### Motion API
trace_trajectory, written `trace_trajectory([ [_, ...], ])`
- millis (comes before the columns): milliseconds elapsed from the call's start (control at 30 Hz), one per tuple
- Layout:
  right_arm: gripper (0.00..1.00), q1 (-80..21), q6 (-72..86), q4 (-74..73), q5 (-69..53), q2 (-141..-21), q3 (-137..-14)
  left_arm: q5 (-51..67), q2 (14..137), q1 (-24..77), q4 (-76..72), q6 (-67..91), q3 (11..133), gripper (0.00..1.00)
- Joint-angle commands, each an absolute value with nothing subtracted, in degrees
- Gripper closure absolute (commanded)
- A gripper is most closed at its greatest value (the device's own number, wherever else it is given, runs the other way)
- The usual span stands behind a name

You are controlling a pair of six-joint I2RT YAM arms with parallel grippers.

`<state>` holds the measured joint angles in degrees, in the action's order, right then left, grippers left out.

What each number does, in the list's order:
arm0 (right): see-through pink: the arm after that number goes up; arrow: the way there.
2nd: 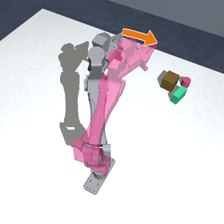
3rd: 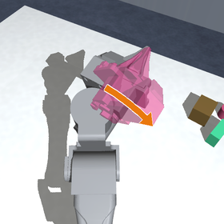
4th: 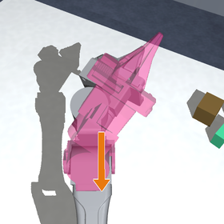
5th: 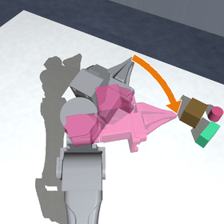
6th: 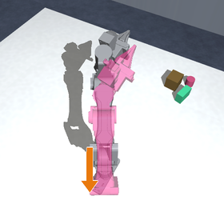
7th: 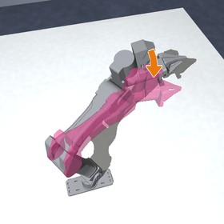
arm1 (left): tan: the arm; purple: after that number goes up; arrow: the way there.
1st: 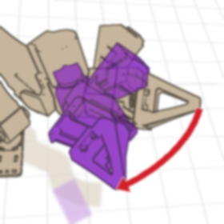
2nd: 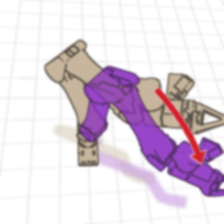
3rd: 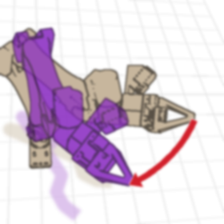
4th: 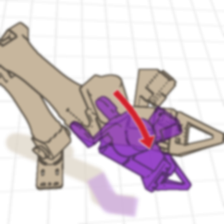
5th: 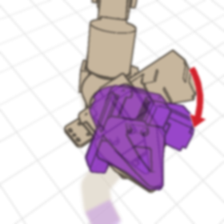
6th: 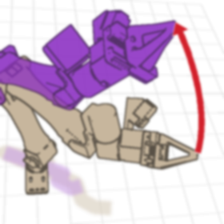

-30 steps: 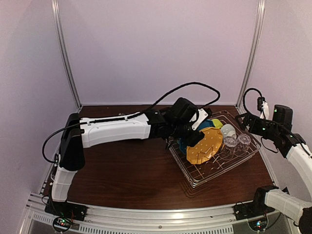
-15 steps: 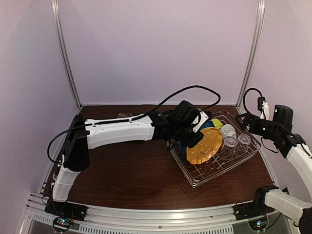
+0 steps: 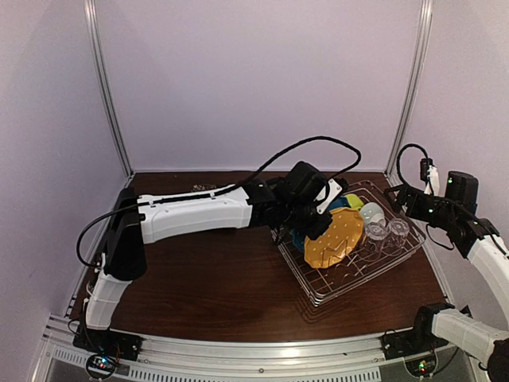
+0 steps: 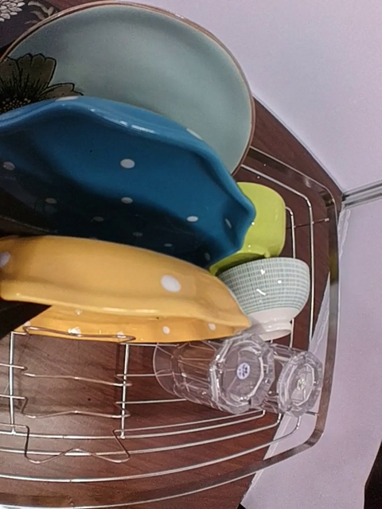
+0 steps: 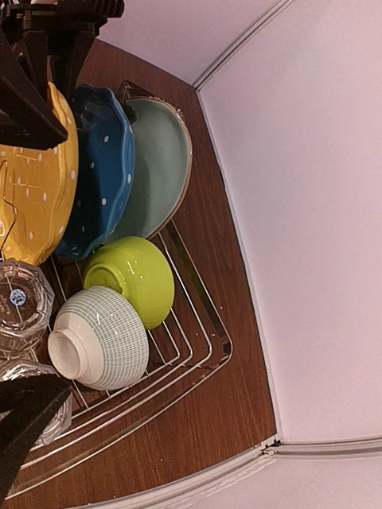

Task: Unload the mixed dishes from the dish rack
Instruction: Grab the plate from the dish rack.

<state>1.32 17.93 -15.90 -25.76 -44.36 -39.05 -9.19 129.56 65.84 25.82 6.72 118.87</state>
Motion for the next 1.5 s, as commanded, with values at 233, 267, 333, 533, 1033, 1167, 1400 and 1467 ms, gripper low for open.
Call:
trace_trajectory([
  [233,0.00,1.5,17.2,-16.3,-24.8,-43.6,-38.5,-8.9,132.5,66.0,26.3,8.4,121.1,0.60],
  [267,0.00,1.5,17.1,-16.4,-24.8,-43.5,-38.5,-8.9,132.7,66.0,26.5,8.5,121.2,0.60],
  [333,0.00,1.5,17.1,-16.4,-24.9,-43.4,-38.6,-8.6,133.2,66.0,26.8,8.7,121.7,0.60],
  [533,0.00,1.5,17.2,-16.5,-24.9,-43.4,-38.7,-7.0,134.0,65.9,27.2,9.6,122.2,0.61],
  [1033,0.00,1.5,17.3,-16.4,-24.8,-43.6,-38.7,-7.2,132.8,66.2,28.6,9.8,123.3,0.87],
  [1167,0.00,1.5,17.4,-16.4,-24.8,-43.6,-38.8,-7.4,132.3,66.3,28.6,9.8,123.5,0.92],
  [1400,0.00,1.5,17.5,-16.3,-24.9,-43.4,-38.7,-8.0,130.3,66.5,27.9,10.6,124.1,1.00],
  [1467,0.00,1.5,17.5,-16.4,-24.8,-43.4,-38.7,-8.0,129.5,66.6,27.4,10.8,124.1,1.00],
])
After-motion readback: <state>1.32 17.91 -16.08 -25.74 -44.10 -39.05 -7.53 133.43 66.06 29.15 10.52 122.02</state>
